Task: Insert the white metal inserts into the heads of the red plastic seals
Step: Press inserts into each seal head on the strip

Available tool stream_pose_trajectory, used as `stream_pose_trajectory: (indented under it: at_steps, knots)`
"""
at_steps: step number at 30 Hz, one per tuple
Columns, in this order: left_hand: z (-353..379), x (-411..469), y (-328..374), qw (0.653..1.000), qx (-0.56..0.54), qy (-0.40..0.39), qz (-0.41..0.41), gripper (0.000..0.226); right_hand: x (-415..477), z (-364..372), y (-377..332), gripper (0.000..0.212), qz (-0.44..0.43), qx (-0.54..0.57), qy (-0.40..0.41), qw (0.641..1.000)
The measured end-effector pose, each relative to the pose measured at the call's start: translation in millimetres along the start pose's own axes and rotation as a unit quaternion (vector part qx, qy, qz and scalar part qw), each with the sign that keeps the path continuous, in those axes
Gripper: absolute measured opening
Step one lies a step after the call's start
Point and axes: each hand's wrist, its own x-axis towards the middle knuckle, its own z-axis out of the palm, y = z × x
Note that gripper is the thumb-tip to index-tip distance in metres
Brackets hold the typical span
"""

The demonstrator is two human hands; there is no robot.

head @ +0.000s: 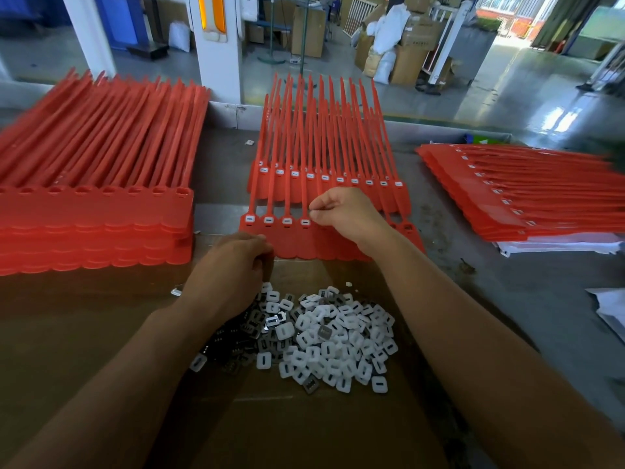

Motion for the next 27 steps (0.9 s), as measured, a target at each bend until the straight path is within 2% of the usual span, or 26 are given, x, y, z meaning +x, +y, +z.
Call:
stream_pose_trajectory:
  at_steps: [3,7,9,17,21,27]
  knots:
    - [0,0,0,1.0,0.001,-0.004,-0.002,0.037,-19,-11,-6,0.013,-0.038,-0.001,-0.059,0.998]
    - [1,1,0,1.0,0.011,-0.009,-0.005,0.038,-45,-19,-15,0.013,-0.055,-0.097,-0.203,0.973]
    - [1,1,0,1.0,0.012,-0.012,-0.009,0.039,-52,-19,-16,0.012,-0.06,-0.133,-0.241,0.96]
    - [1,1,0,1.0,0.014,-0.01,-0.008,0.039,-63,-11,-14,0.008,-0.087,-0.191,-0.27,0.94]
    - [1,1,-1,1.0,0.012,-0.008,-0.007,0.039,-64,-7,-13,0.017,-0.094,-0.207,-0.26,0.939]
    - [1,1,-1,1.0,0.012,-0.007,-0.008,0.039,-64,-11,-12,0.01,-0.099,-0.155,-0.245,0.952]
